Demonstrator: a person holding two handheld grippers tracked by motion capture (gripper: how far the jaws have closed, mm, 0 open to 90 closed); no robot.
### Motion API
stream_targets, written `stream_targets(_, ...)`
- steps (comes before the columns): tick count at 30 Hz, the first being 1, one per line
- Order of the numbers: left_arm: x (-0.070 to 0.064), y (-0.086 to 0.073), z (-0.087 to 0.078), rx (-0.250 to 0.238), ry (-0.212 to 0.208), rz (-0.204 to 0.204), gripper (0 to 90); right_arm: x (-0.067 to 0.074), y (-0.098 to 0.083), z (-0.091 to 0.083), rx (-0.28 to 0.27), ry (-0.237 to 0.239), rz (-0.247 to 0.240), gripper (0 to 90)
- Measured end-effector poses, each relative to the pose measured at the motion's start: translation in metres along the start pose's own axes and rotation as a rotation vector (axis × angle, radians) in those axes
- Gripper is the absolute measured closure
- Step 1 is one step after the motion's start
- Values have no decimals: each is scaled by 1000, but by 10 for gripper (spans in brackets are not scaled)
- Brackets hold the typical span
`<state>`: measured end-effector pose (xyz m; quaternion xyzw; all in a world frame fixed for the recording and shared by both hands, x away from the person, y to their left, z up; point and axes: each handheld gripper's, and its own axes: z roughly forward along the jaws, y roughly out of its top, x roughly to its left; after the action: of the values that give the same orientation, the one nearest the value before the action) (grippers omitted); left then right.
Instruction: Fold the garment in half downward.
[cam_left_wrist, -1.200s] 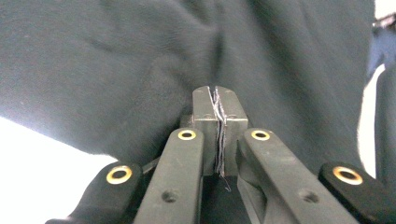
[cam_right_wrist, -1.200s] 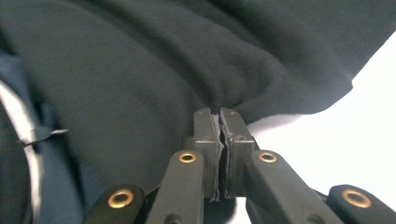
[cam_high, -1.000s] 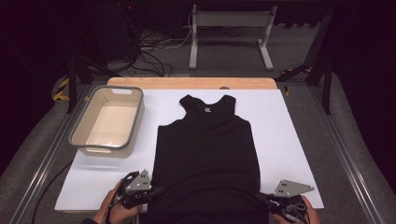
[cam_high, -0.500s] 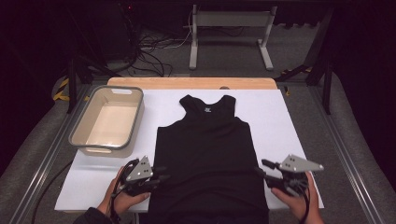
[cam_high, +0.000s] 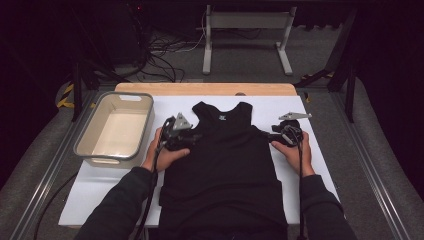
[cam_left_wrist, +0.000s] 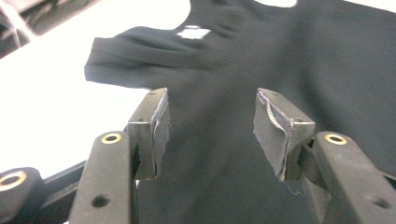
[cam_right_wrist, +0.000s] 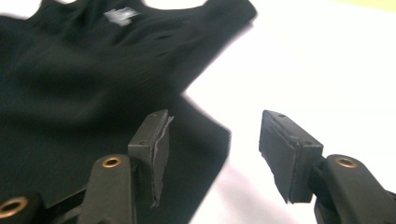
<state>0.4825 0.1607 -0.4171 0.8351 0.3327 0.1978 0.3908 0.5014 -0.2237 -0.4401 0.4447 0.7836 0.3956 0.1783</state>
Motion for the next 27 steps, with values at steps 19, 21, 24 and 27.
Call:
stream_targets(19,40,23,84,157,-48,-112,875,15,0,9,146,-37,-117,846)
stream_targets(21,41,23,84,158,-41,-109,881,11,-2,0,145,-73,-115,849)
stream_targets(24,44,23,83,163,2,-98,884,3,-2,-12,125,-110,-90,851)
stream_targets(27,46,25,82,159,32,-96,887,-4,-3,-22,129,-141,-67,851)
